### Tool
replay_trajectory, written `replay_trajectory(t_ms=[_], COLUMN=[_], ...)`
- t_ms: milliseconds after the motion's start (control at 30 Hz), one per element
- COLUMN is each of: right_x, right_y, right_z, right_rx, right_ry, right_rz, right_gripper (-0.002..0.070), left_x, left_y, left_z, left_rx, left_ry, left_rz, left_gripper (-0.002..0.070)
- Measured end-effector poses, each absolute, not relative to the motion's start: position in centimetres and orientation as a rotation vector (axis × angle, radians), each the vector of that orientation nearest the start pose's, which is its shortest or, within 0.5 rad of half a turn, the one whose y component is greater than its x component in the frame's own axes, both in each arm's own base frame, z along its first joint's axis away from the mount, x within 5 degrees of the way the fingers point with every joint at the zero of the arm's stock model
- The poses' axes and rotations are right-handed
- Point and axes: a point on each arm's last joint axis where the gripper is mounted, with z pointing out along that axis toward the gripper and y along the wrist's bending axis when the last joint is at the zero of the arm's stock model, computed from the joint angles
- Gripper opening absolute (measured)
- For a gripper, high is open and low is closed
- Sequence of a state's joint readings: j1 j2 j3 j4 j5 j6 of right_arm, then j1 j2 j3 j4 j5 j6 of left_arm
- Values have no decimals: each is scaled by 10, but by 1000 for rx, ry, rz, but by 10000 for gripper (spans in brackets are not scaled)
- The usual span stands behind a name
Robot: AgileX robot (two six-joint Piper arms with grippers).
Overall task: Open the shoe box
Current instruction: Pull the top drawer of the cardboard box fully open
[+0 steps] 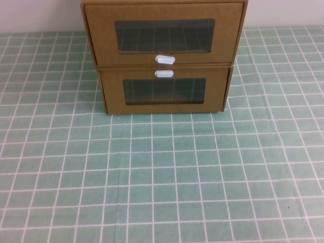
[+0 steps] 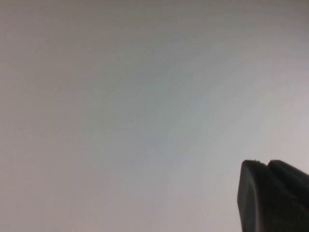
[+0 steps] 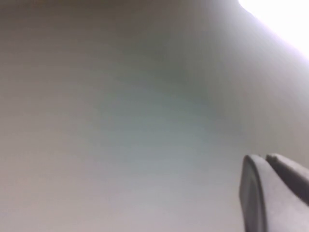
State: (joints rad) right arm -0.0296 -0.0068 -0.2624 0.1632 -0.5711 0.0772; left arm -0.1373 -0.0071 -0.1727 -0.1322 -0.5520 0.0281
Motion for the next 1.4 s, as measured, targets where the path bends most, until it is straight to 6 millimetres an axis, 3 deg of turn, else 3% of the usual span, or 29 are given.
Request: replay_trajectory(t_ms=[133,233,367,500,600,733,867,967,1133,1267,1400], right_x=[-12,-2,25,59,83,107,137,168,215,228,234], right_y=[-7,-7,-3,4,5,6,18,39,92,141,177], right_z=[398,436,476,492,487,477,452,428,378,343,316], right_rx=[153,152,174,156,135,155,87,-154,-659,-1156,-1438], right_ry=[567,617,870,1226,1398,1491,1649,1815,1967,1928,1859], right_rz=[160,171,244,283,240,285,356,321,259,206,193], right_gripper=[-13,-13,-14,-13,-13,-13,-14,-13,-13,-13,-13], left_x=[12,30,75,129,162,206,236,254,291,329,371], left_y=[4,-1,-11,-21,-27,-36,-54,-76,-114,-136,-159], left_z=[369,409,450,458,454,431,409,405,422,434,428], left_rx=[-38,-18,15,18,2,-65,29,197,414,518,667], left_ry=[752,893,1180,1459,1552,1685,1795,1834,1831,1844,1880], left_rz=[-195,-207,-226,-266,-290,-379,-379,-352,-340,-363,-387], left_gripper=[-5,-5,-5,-5,-5,-5,-5,-5,-5,-5,-5])
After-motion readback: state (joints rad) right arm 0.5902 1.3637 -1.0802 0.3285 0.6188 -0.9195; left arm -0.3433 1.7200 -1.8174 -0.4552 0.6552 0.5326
